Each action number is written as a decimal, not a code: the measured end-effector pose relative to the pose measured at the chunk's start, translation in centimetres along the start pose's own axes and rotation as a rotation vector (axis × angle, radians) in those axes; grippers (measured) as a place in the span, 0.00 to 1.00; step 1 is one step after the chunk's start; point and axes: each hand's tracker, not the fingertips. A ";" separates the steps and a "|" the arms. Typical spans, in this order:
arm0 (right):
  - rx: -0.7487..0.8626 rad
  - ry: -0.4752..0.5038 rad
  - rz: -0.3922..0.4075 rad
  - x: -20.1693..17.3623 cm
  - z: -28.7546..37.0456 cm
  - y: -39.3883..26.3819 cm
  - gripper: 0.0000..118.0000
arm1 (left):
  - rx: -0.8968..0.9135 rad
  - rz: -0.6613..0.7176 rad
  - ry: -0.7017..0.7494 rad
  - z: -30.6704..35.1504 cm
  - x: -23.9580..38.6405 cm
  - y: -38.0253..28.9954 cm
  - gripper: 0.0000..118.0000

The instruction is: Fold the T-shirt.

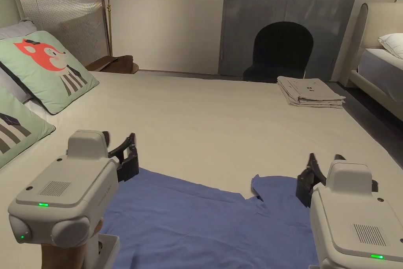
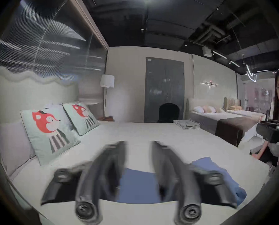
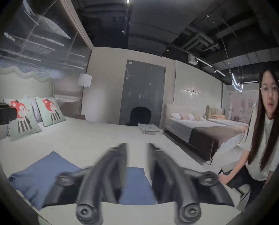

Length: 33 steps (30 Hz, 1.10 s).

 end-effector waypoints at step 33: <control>-0.089 0.045 0.039 -0.5 -15.2 -4.5 0.00 | -0.805 0.097 -0.012 -34.6 -9.9 -10.6 0.89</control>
